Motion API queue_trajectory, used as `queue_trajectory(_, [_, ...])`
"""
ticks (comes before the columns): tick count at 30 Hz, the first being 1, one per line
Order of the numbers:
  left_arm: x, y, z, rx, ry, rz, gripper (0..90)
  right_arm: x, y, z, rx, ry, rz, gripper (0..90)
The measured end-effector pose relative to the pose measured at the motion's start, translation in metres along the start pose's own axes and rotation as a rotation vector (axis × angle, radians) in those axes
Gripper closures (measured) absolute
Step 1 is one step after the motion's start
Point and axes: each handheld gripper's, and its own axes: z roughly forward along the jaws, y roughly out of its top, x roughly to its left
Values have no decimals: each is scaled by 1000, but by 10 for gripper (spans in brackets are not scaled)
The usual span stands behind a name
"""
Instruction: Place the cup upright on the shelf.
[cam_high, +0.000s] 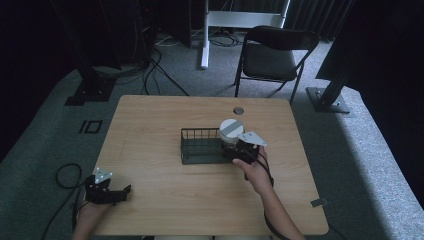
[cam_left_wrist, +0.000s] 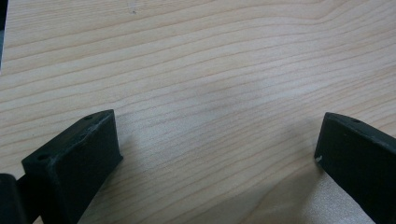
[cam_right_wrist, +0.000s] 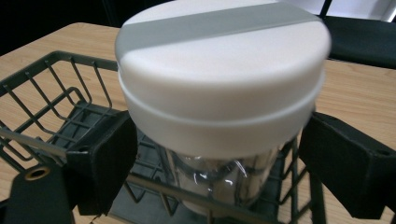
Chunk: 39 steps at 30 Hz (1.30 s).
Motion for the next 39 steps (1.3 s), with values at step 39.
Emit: queue_trajectory(39, [0,0,0,0,0,0,1,-66,-55,-49,16,-99,64,118])
